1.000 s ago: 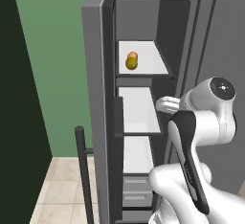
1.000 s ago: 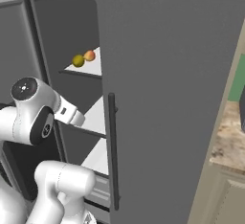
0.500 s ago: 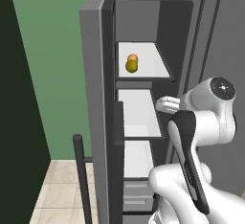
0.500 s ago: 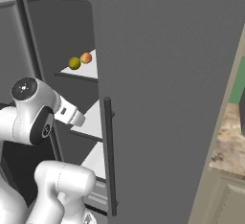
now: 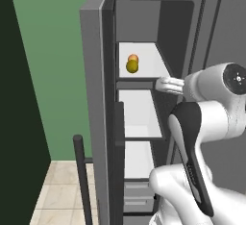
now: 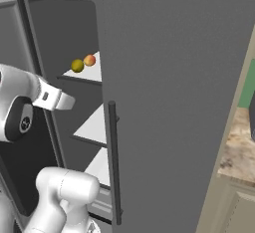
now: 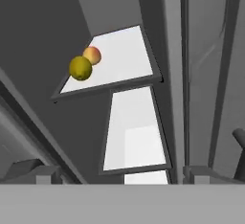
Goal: Take the fish, lemon, and mango from the freezer and place them in the bowl on the counter.
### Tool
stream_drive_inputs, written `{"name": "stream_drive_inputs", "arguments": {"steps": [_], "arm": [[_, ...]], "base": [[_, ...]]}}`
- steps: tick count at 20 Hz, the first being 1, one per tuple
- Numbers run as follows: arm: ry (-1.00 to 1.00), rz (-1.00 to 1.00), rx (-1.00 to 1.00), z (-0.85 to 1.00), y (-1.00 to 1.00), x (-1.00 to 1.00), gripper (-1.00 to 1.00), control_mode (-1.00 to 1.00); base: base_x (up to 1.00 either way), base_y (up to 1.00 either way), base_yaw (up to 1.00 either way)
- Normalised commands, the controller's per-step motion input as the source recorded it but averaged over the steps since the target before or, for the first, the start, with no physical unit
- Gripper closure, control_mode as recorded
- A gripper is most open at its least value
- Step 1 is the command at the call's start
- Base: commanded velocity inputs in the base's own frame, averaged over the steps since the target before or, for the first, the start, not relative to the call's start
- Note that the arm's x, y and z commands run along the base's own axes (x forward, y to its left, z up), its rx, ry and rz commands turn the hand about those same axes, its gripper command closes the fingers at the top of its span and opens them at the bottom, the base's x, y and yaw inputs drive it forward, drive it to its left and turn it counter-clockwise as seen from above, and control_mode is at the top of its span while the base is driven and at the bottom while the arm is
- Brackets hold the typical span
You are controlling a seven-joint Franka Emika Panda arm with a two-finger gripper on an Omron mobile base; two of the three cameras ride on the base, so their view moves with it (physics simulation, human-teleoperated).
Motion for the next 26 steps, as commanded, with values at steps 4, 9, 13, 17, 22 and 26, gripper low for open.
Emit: {"name": "stream_drive_inputs", "arguments": {"steps": [4, 9, 13, 17, 22, 26], "arm": [[-0.17, 0.03, -0.09, 0.92, 0.22, -0.09, -1.0, -1.0], [-0.05, 0.1, -0.04, 0.53, 0.29, 0.0, -1.0, -1.0], [0.13, 0.19, 0.0, 0.02, 0.13, 0.25, -1.0, -1.0], [0.04, 0.16, -0.02, -0.01, 0.09, 0.07, -1.0, -1.0], [0.0, 0.02, 0.0, -0.16, 0.01, 0.27, -1.0, -1.0], [0.04, 0.0, -0.03, -0.17, 0.13, 0.71, -1.0, -1.0]], "base": [[0.0, 0.0, 0.0], [0.0, 0.0, 0.0], [0.0, 0.0, 0.0], [0.0, 0.0, 0.0], [0.0, 0.0, 0.0], [0.0, 0.0, 0.0]]}}
